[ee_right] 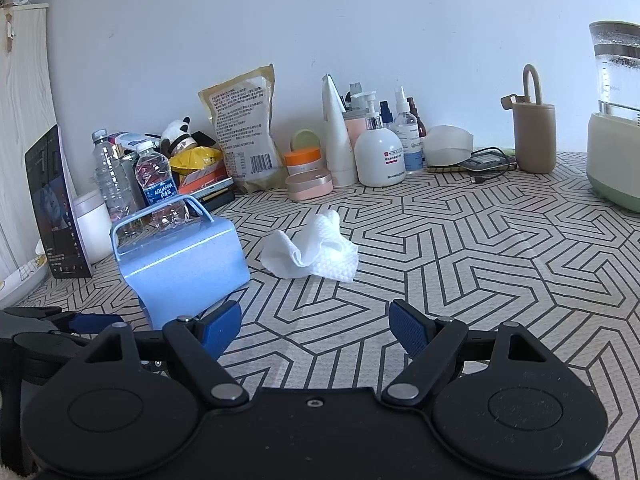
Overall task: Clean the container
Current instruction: 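Move both tools toward the blue container and white cloth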
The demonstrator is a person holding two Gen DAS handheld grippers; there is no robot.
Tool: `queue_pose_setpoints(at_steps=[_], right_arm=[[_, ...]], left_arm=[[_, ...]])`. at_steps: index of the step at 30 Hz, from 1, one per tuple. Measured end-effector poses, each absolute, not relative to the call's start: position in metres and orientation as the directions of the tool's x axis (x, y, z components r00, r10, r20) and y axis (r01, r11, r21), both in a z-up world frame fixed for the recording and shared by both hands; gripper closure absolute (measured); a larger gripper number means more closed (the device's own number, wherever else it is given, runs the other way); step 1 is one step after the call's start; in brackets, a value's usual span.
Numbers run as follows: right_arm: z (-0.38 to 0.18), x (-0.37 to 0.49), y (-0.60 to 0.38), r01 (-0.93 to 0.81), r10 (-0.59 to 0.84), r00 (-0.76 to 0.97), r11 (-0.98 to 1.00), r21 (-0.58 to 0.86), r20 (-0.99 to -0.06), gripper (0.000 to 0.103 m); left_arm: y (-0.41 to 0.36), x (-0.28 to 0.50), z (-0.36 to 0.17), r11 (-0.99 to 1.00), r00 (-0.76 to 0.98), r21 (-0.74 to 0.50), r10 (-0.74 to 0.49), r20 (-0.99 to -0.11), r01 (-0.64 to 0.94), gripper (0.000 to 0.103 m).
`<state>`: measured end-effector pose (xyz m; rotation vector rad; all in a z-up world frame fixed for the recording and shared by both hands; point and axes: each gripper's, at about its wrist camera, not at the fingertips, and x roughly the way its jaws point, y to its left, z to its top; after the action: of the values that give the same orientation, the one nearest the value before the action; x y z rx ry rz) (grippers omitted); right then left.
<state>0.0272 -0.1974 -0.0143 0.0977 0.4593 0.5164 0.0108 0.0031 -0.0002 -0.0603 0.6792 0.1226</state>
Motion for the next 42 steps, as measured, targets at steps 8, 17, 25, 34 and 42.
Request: queue_pose_setpoints(at_steps=[8,17,25,34,42], right_arm=[[-0.015,0.028,-0.197,-0.453,0.498,0.767,0.867,0.209,-0.405,0.018],[-0.017,0.039,-0.196,-0.480,0.530,0.714,0.846,0.231,-0.458,0.018],[-0.020,0.041,-0.191,-0.500,0.553,0.681,0.830,0.246,-0.480,0.017],[-0.022,0.043,-0.191,-0.505,0.565,0.660,0.821,0.265,-0.495,0.016],[-0.022,0.045,-0.191,-0.504,0.567,0.655,0.820,0.271,-0.500,0.016]], left_arm=[[0.003,0.010,0.000,0.993,0.770,-0.008,0.085,-0.633,-0.117,0.000],[0.002,0.015,0.003,0.993,0.756,0.000,0.090,-0.648,-0.118,0.000],[0.003,0.013,0.001,0.993,0.761,-0.003,0.086,-0.643,-0.116,0.000],[0.002,0.017,0.001,0.998,0.762,-0.013,0.036,-0.647,-0.058,0.000],[0.002,0.016,0.000,0.998,0.764,-0.016,0.035,-0.644,-0.060,0.000]])
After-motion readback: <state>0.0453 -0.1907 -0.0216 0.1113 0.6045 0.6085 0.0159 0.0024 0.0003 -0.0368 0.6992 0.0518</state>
